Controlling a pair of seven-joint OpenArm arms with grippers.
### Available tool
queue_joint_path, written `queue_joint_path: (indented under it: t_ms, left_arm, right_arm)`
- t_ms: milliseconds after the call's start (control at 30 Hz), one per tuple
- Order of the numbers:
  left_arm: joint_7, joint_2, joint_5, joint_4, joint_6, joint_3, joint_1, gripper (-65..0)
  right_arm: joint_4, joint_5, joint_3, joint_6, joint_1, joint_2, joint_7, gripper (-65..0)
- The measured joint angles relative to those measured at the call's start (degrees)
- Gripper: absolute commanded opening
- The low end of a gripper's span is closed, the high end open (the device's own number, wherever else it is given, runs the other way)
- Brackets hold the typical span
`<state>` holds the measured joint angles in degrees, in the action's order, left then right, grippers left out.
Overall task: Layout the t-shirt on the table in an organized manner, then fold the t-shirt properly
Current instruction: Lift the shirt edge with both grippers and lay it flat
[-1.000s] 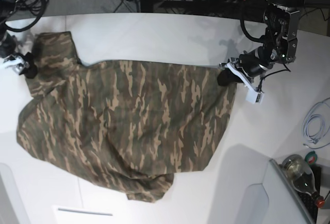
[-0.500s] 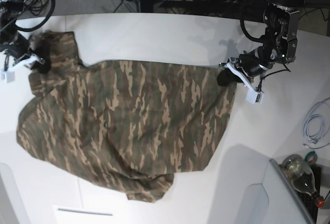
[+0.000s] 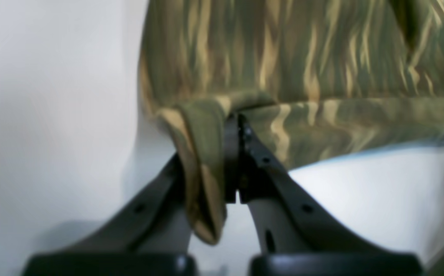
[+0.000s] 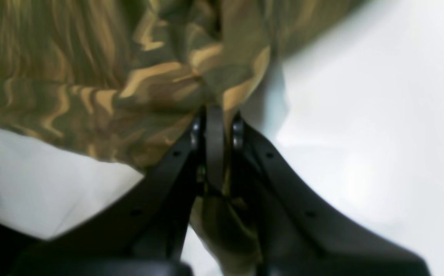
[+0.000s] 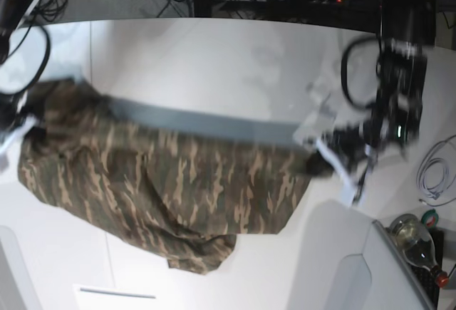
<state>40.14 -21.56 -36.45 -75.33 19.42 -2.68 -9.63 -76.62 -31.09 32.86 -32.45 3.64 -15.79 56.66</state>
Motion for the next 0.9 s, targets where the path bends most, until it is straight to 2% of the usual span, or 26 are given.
queue_joint_path:
  t_ms: [100,200,300,433,533,600,700,800,900]
  left_arm:
    - [-0.37,2.08,5.55,6.88,-0.09,-3.89,-12.39,-65.0]
    - [0.5,6.58,13.35,17.2,0.28,-4.76,-23.26,-65.0]
    - [1.92,10.49,19.76,27.32,0.13,-4.5,-36.33,-65.0]
    - [-1.18,13.51,19.47,27.69,0.26,-4.5,-54.21,-65.0]
    - [-2.14,13.35,16.68,21.57,0.22,-4.26,-61.37,-65.0]
    - [-0.79,12.17,13.86,16.55,0.33,-4.09,-61.9,-65.0]
    - [5.79,9.86,11.52,10.21,0.2,-1.99,-57.05,-65.0]
    - [9.49,8.11,11.26,2.12,0.46,0.59,-46.14,-65.0]
    - [10.14,8.02,12.0,-6.19,0.22,3.45,-32.89,-65.0]
  right_arm:
    - [6.99,0.17,-8.26,1.38,10.23,-4.63,-1.75,-64.7]
    - [13.94,0.35,-15.96,0.98,19.96,-7.78,-5.64,-64.7]
    - [16.98,0.59,-22.21,0.68,30.82,-12.2,-7.28,-64.7]
    - [9.68,-0.17,-24.2,0.66,43.76,-18.6,-8.7,-64.8]
    - [-1.31,-1.07,-21.62,0.55,46.27,-22.47,-10.05,-64.8]
    - [-9.18,-1.44,-19.26,0.39,45.38,-24.3,-9.18,-64.8]
    - [-16.68,-2.6,-16.26,0.35,41.44,-24.85,-5.4,-64.8]
    - [-19.71,-2.62,-12.37,0.37,31.82,-21.66,-1.09,-64.8]
    - [-22.08,-2.12,-7.06,0.13,19.43,-15.98,0.61,-64.8]
